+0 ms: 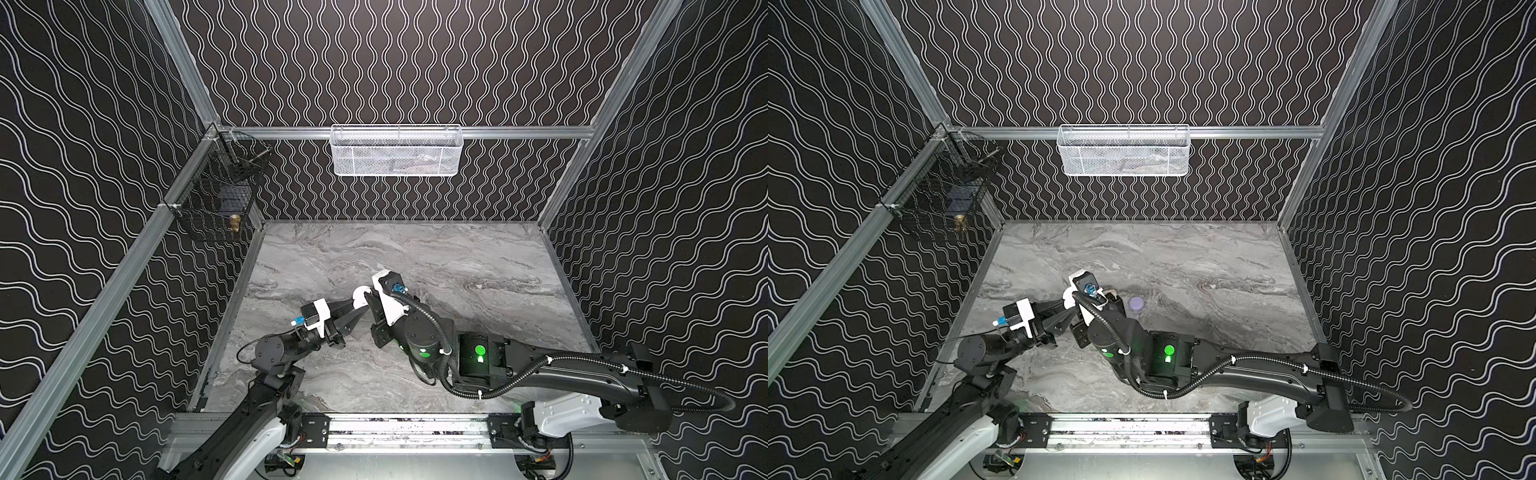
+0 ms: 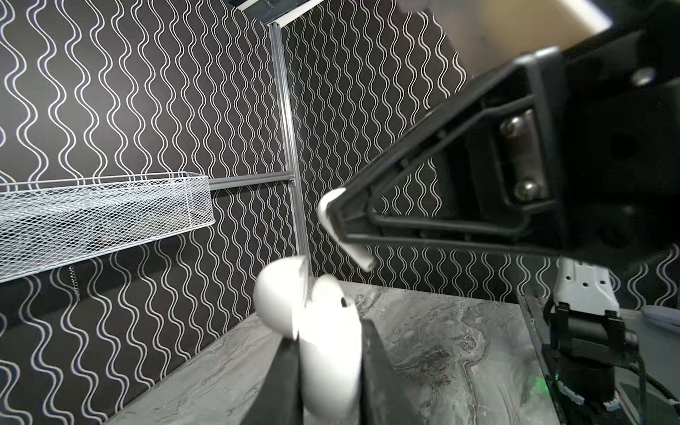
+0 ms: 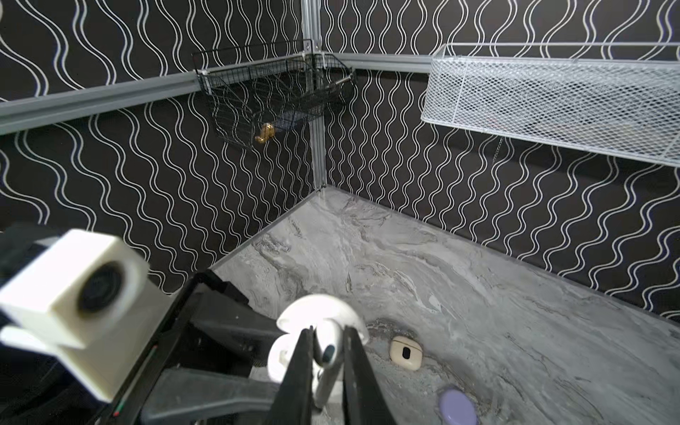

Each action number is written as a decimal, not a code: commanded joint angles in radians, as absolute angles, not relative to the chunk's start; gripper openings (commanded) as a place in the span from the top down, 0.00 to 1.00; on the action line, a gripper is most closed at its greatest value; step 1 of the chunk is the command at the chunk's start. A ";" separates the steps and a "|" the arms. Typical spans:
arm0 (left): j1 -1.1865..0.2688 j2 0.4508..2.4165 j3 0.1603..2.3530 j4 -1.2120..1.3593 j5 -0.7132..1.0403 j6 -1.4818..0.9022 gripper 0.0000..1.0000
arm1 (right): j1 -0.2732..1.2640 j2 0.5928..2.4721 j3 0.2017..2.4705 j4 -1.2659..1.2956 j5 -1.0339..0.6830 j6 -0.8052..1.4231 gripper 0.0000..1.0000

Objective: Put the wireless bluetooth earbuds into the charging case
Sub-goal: 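Carry the second earbud to the case in the left gripper, then push the second earbud down into the case and release it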

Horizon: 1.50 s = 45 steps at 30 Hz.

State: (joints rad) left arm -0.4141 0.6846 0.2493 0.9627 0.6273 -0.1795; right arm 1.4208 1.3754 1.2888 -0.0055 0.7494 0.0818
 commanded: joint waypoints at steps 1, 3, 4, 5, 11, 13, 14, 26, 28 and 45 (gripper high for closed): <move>-0.423 0.707 0.258 0.945 0.605 -0.137 1.00 | 1.430 1.354 1.259 0.129 0.743 0.015 0.88; -0.423 0.716 0.259 0.962 0.610 -0.147 1.00 | 1.435 1.358 1.244 0.158 0.742 -0.007 0.89; -0.425 0.714 0.259 0.963 0.609 -0.149 1.00 | 1.436 1.362 1.237 0.176 0.744 -0.022 0.89; -0.425 0.710 0.258 0.958 0.610 -0.148 1.00 | 1.436 1.365 1.225 0.194 0.742 -0.039 0.89; -0.426 0.676 0.260 0.934 0.612 -0.146 1.00 | 1.435 1.373 1.111 0.428 0.734 -0.160 0.89; -0.428 0.666 0.256 0.924 0.611 -0.144 1.00 | 1.430 1.374 1.099 0.461 0.730 -0.174 0.89; -0.428 0.663 0.257 0.926 0.611 -0.145 1.00 | 1.428 1.376 1.095 0.473 0.727 -0.178 0.89; -0.429 0.644 0.249 0.931 0.624 -0.156 1.00 | 1.378 1.410 1.086 0.493 0.697 -0.159 0.90; -0.429 0.633 0.250 0.922 0.625 -0.161 1.00 | 1.363 1.410 1.075 0.494 0.677 -0.143 0.90; -0.428 0.630 0.253 0.928 0.604 -0.191 1.00 | 1.362 1.388 0.943 0.550 0.616 -0.126 0.89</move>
